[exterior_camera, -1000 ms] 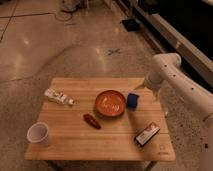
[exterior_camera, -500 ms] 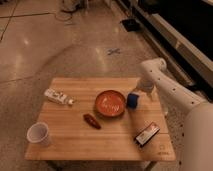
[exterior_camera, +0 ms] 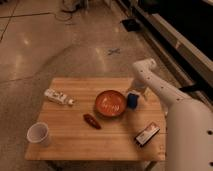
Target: Place the white sponge in the ceramic cup
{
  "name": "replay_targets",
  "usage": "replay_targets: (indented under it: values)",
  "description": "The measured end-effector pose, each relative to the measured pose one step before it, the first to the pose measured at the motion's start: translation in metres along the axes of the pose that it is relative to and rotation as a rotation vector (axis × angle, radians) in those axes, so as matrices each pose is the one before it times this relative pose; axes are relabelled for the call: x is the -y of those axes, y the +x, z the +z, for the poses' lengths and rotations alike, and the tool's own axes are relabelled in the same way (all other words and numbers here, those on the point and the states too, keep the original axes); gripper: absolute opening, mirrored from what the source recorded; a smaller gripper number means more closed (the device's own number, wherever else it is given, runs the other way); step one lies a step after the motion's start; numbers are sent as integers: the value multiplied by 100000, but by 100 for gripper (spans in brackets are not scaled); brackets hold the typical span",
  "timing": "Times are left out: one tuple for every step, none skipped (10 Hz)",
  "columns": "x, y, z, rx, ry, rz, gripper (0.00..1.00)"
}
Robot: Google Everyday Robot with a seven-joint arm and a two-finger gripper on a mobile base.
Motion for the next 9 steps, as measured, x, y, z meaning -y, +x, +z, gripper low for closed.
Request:
replay_targets:
  values:
    - [380, -126, 768, 913, -1003, -682, 80]
    - [162, -71, 466, 662, -632, -200, 80]
    - [-9, -45, 451, 736, -673, 132, 78]
    - [-109, -44, 519, 1068, -689, 490, 70]
    - [-3, 7, 242, 804, -148, 373, 59]
    - [269, -15, 29, 617, 469, 133, 49]
    - [375, 20, -168, 444, 714, 127, 39]
    - [224, 86, -266, 1, 622, 56, 29]
    - [154, 245, -665, -562, 973, 106, 19]
